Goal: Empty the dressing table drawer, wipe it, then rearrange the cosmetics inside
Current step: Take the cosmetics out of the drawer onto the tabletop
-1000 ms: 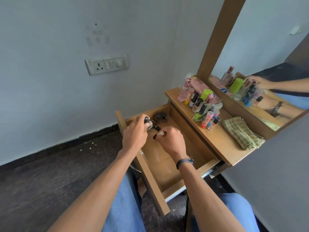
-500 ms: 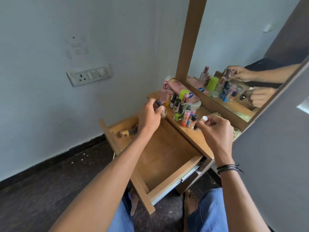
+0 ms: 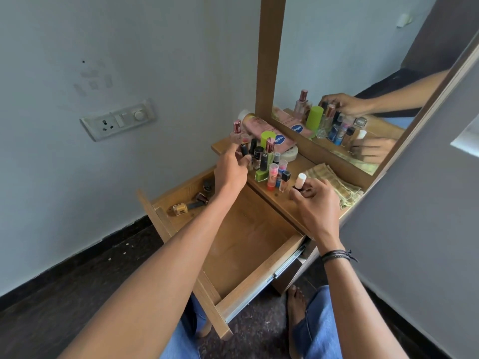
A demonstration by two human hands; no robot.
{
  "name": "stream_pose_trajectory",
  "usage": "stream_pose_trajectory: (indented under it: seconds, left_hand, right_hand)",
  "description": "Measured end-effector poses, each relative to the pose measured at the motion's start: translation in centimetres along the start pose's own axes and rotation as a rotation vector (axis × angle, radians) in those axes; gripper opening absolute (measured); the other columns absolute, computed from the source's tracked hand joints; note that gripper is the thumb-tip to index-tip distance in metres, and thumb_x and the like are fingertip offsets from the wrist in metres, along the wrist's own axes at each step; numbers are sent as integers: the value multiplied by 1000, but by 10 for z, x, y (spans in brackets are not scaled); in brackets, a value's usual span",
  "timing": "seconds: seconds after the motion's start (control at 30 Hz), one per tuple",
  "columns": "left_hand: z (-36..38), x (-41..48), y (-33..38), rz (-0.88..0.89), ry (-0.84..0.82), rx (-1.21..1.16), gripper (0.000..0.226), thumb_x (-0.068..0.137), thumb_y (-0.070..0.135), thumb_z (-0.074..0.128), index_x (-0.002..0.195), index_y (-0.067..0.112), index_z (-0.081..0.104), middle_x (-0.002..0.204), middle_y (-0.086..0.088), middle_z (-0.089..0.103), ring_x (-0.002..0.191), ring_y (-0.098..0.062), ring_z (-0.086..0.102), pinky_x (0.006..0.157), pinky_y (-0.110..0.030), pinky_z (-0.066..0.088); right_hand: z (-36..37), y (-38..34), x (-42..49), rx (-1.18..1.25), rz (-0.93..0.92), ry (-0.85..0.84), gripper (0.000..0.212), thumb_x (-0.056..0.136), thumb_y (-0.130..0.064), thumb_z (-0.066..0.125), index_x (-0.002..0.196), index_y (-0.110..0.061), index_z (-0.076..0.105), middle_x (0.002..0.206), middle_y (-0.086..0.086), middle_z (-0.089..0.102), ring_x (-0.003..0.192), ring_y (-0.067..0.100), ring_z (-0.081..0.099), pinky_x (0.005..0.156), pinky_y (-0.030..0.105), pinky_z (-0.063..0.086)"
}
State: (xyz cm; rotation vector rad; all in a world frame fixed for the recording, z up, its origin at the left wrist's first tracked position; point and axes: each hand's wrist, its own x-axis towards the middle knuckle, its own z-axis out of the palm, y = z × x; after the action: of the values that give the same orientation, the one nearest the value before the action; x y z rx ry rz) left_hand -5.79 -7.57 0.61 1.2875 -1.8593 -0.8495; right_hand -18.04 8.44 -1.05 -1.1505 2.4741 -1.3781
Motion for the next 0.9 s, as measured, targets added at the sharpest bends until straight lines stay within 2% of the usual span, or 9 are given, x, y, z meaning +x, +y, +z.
stream_pose_trajectory:
  seconds: [0.07, 0.2, 0.4, 0.47, 0.53, 0.63, 0.77, 0.8, 0.9]
  left_hand:
    - [2, 2, -1, -1, 10, 11, 30, 98, 26, 65, 126, 18, 60, 129, -4, 65, 118, -24, 63, 90, -43, 58]
    - [8, 2, 0, 8, 30, 50, 27, 96, 29, 67, 118, 15, 60, 123, -3, 66, 111, -21, 64, 74, -30, 51]
    - [10, -3, -2, -36, 46, 8, 26, 94, 28, 70, 114, 17, 58, 109, 2, 67, 94, -15, 63, 63, -22, 43]
    - [7, -6, -5, -43, 59, -20, 26, 93, 27, 72, 113, 19, 58, 103, 4, 67, 87, -13, 63, 62, -25, 47]
    - [2, -10, -12, -57, 68, -70, 24, 92, 27, 72, 111, 21, 58, 97, 4, 67, 83, -14, 67, 68, -34, 56]
    - [-15, -18, -26, -101, 97, -105, 19, 94, 30, 70, 108, 25, 58, 94, 4, 68, 81, -19, 70, 71, -39, 58]
    - [-50, -24, -59, -159, 88, 103, 16, 97, 22, 64, 112, 22, 57, 97, 7, 65, 86, -16, 63, 57, -22, 38]
    - [-59, -24, -70, -167, 55, 192, 16, 97, 19, 63, 112, 22, 57, 102, 6, 65, 91, -17, 62, 60, -23, 37]
    - [-79, -26, -99, -168, -114, 511, 27, 97, 18, 65, 123, 21, 57, 128, 0, 59, 112, -25, 60, 76, -34, 47]
  right_hand:
    - [2, 5, -1, 11, -8, -3, 17, 81, -27, 84, 90, -17, 74, 89, 0, 61, 77, 16, 53, 60, 20, 35]
    - [4, 7, -1, -1, -23, -3, 22, 80, -29, 86, 96, -19, 74, 89, -3, 58, 80, 18, 54, 64, 29, 36]
    - [5, 6, -1, -13, -52, -38, 35, 79, -30, 88, 110, -26, 73, 95, -7, 62, 89, 18, 61, 82, 40, 54]
    - [5, 5, -2, -4, -58, -46, 41, 77, -31, 89, 115, -26, 71, 98, -6, 64, 90, 17, 62, 84, 42, 56]
    - [4, 4, -3, 10, -71, -50, 46, 77, -29, 89, 118, -25, 70, 101, -5, 66, 91, 14, 63, 86, 40, 58]
    - [3, 3, -6, 18, -86, -47, 54, 79, -25, 89, 127, -21, 66, 106, -4, 68, 91, 9, 64, 88, 35, 59]
    - [5, 3, -9, 32, -77, -25, 69, 78, -26, 89, 139, -20, 57, 117, -2, 67, 97, 9, 65, 89, 38, 60]
    - [4, 4, -10, 42, -76, -11, 71, 78, -26, 89, 140, -20, 55, 119, -1, 64, 97, 9, 65, 89, 38, 60]
    - [4, 5, -13, 139, -95, 71, 72, 78, -27, 89, 138, -23, 50, 113, -1, 60, 88, 8, 64, 79, 31, 61]
